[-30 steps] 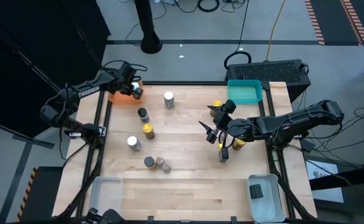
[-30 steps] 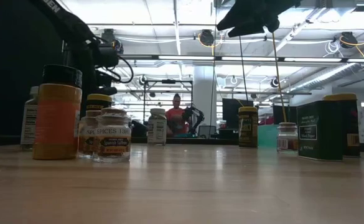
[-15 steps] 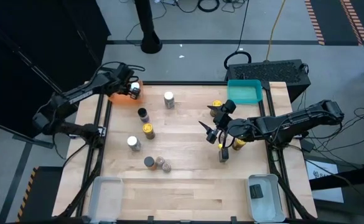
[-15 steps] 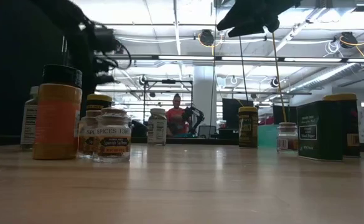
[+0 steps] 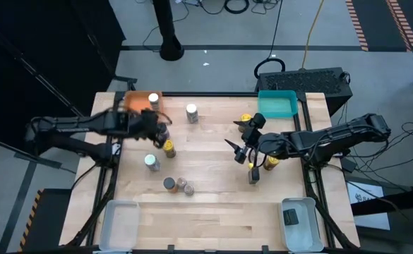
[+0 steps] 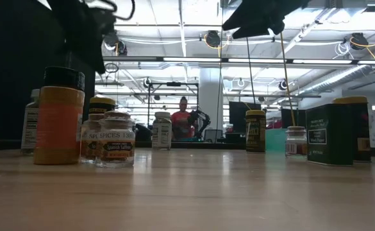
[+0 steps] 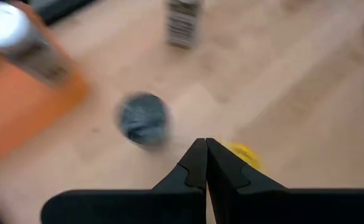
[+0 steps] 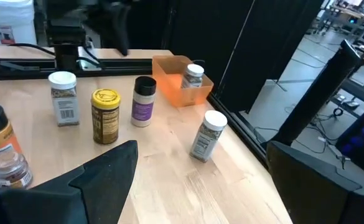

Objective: Sort spices by type
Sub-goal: Put the bottom left yellow seasoning bottle into the transparent bin

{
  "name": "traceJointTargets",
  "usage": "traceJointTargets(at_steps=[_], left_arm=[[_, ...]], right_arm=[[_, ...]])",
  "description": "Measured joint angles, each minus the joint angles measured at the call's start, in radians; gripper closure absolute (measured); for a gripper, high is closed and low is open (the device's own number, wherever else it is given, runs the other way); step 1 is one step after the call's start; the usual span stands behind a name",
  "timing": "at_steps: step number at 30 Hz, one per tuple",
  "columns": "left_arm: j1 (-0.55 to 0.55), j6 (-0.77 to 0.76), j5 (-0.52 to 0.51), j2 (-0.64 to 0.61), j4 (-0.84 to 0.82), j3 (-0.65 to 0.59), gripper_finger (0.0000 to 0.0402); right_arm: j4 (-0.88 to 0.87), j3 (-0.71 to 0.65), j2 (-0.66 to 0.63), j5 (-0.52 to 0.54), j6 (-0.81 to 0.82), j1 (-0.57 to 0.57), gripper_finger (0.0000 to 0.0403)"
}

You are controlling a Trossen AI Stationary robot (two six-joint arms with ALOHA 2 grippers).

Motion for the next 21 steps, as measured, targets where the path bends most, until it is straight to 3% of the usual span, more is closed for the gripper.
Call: traceJointTargets(at_steps=[8,13,16,21], left_arm=[[-0.272,-0.260,-0.018,0.096,-0.008,0.045,0.0396],[-0.378,-0.327,-0.018,0.218,-0.091,0.174,0.0396],[-0.419,-0.318,-0.018,0.295,-0.183,0.267,0.0396],[-0.437,-0.134,-0.021,0.346,-0.239,0.328,0.0396]], right_arm=[[0.000,0.000,-0.034,-0.001,-0.033,-0.003,0.0064],[0.000,0.000,-0.054,-0.058,-0.031,-0.003,0.0064],[0.001,0.000,-0.056,-0.081,-0.024,-0.003,0.0064],[0.002,0.000,-0.056,-0.082,-0.019,-0.003,0.0064]])
